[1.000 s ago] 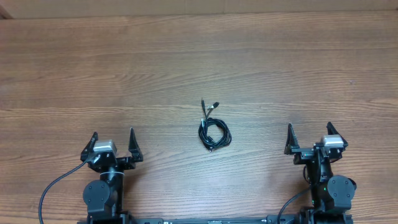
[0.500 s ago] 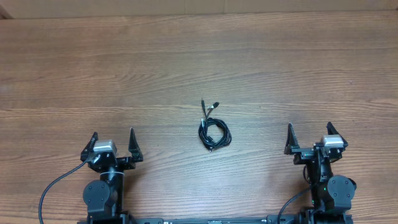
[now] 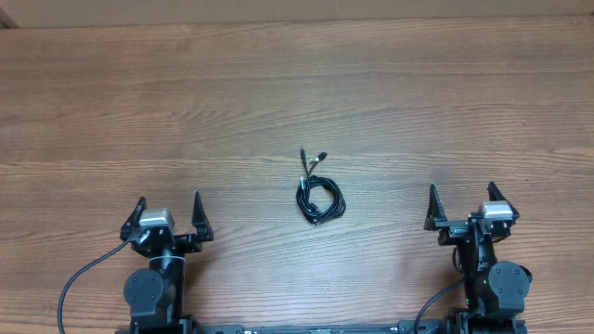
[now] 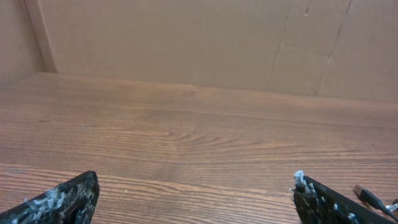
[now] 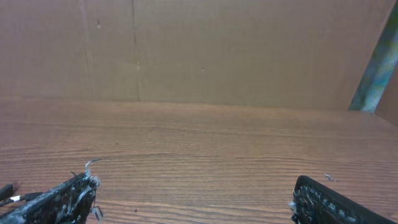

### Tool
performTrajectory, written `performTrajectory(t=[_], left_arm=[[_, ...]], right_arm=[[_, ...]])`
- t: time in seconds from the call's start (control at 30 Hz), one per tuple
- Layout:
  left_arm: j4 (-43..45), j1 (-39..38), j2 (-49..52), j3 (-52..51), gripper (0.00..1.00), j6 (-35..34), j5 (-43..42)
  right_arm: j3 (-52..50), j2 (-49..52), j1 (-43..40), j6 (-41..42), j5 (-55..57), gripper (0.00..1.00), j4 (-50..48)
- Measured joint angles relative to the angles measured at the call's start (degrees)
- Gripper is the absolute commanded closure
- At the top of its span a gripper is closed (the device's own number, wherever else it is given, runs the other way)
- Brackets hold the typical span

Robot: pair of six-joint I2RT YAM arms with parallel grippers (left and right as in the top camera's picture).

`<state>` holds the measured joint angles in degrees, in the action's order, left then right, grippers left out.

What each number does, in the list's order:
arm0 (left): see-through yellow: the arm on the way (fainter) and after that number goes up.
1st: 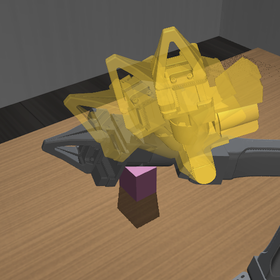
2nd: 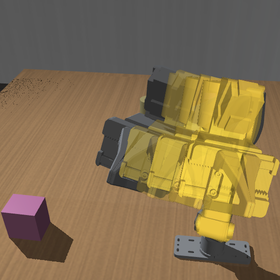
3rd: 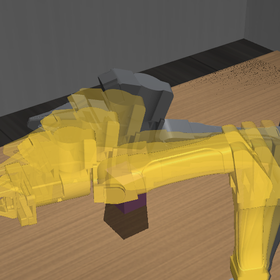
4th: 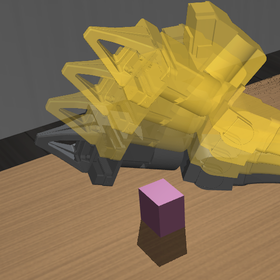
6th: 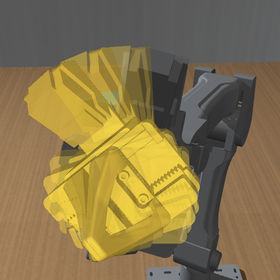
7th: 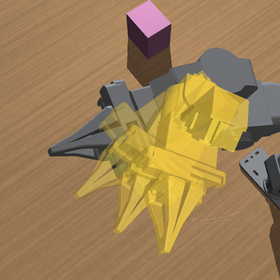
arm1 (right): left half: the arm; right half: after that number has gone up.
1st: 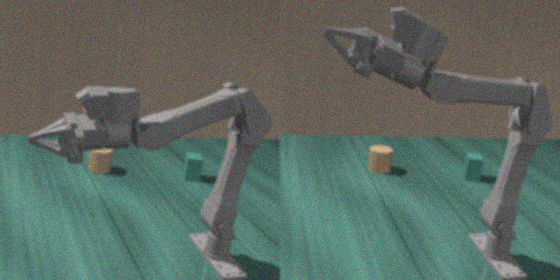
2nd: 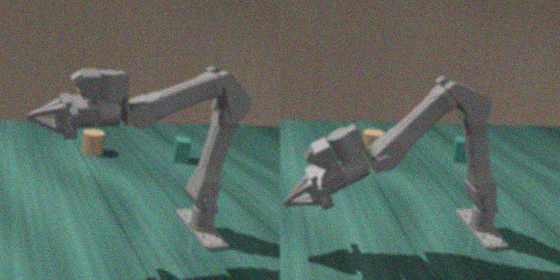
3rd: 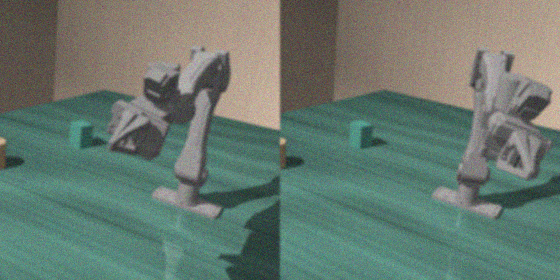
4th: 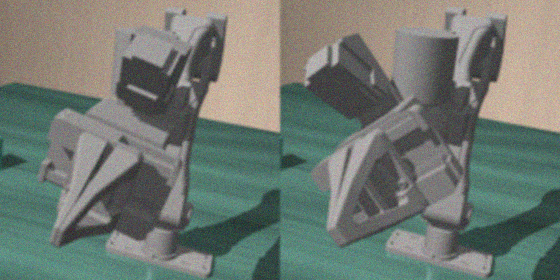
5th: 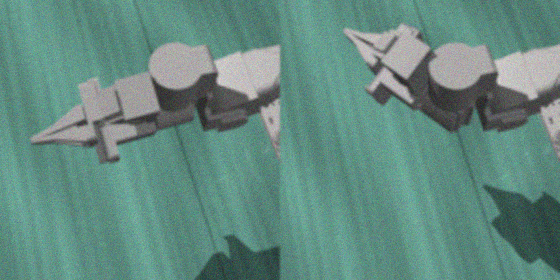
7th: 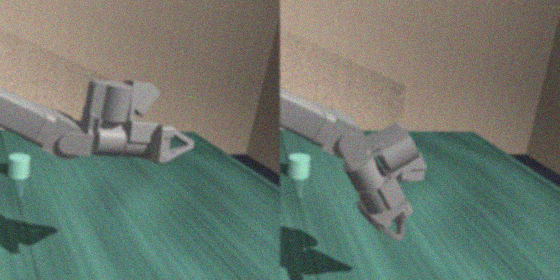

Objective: Untangle cables

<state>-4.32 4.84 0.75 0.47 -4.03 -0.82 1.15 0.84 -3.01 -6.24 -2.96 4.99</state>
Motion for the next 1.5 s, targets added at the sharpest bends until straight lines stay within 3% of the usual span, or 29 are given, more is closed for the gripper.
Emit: performTrajectory(t=[1.1,1.5], left_arm=[[0.1,0.0,0.0,0.0,0.01,-0.6,-0.1],[1.7,0.0,0.0,1.1,0.01,-6.9,-16.1]], right_arm=[[0.0,0.0,0.0,0.0,0.0,0.0,0.0],[0.0,0.0,0.0,0.0,0.0,0.0,-0.1]])
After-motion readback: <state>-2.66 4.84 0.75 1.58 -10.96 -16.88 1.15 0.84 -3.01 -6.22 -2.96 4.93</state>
